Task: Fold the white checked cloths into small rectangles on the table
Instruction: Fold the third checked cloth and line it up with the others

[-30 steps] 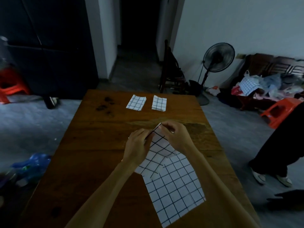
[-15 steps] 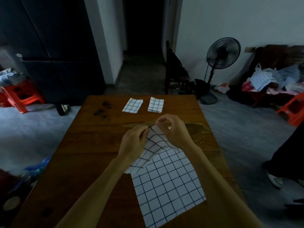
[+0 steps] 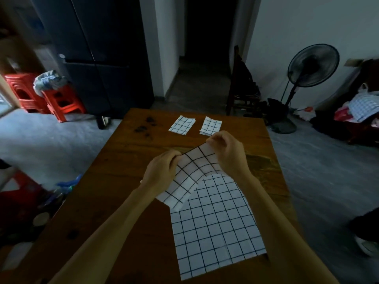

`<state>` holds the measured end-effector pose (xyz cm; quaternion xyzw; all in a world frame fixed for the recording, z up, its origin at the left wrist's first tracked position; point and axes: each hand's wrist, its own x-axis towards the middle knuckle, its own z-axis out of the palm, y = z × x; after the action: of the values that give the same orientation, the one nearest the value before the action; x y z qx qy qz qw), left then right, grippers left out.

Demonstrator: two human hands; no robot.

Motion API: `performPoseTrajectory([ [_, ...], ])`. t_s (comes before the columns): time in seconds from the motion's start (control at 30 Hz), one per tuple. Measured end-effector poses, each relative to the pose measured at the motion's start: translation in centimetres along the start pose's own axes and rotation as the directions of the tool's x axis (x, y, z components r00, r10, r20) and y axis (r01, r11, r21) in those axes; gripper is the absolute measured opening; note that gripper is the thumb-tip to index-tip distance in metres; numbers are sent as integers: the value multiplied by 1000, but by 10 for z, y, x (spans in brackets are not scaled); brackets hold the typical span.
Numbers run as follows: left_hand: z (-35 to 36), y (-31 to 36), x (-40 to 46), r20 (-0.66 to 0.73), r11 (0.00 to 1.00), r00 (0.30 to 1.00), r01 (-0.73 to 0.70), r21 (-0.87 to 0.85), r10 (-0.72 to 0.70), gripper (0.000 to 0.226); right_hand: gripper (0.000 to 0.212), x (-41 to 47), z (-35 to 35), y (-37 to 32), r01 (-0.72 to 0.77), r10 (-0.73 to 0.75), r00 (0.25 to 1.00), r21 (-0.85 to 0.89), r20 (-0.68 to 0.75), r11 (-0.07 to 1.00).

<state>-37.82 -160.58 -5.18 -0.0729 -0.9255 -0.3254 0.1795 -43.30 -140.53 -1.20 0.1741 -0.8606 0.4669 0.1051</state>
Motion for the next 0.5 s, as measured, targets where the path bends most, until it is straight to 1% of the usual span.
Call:
performPoseTrajectory([
  [0.07, -4, -1, 4, -12, 999, 999, -31, 15, 31, 16, 33, 1, 6, -4, 125, -132, 991, -198, -23, 972],
  [0.1, -5, 0, 8, -14, 999, 999, -50, 21, 51, 19, 38, 2, 9, -8, 220, -227, 974, -318, 15, 922],
  [0.13, -6, 0, 11, -5, 997, 998, -67, 35, 67, 21, 38, 4, 13, -12, 312, -305, 948, -426, 87, 849],
  [0.17, -6, 1, 14, 11, 995, 997, -81, 55, 81, 22, 36, 5, 18, -17, 378, -337, 925, -507, 174, 775],
  [0.2, -6, 2, 17, 29, 993, 995, -95, 72, 93, 22, 31, 6, 23, -22, 408, -325, 913, -556, 246, 724],
  [0.23, -6, 2, 19, 43, 991, 994, -105, 83, 102, 23, 27, 7, 27, -25, 406, -291, 913, -585, 285, 702],
  [0.3, -10, 1, 22, 53, 985, 989, -140, 97, 135, 22, 25, 9, 31, -24, 359, -224, 931, -605, 289, 710],
  [0.37, -15, -5, 21, 33, 974, 980, -199, 106, 196, 20, 29, 10, 32, -23, 320, -211, 945, -582, 248, 748],
  [0.4, -17, -9, 19, 27, 971, 977, -213, 108, 211, 20, 26, 10, 32, -21, 303, -213, 951, -548, 222, 780],
  [0.47, -21, -19, 17, 33, 976, 981, -194, 101, 192, 21, 15, 11, 30, -17, 262, -203, 964, -479, 172, 838],
  [0.5, -23, -25, 15, 42, 980, 985, -173, 98, 169, 21, 12, 12, 29, -15, 245, -186, 968, -459, 170, 854],
])
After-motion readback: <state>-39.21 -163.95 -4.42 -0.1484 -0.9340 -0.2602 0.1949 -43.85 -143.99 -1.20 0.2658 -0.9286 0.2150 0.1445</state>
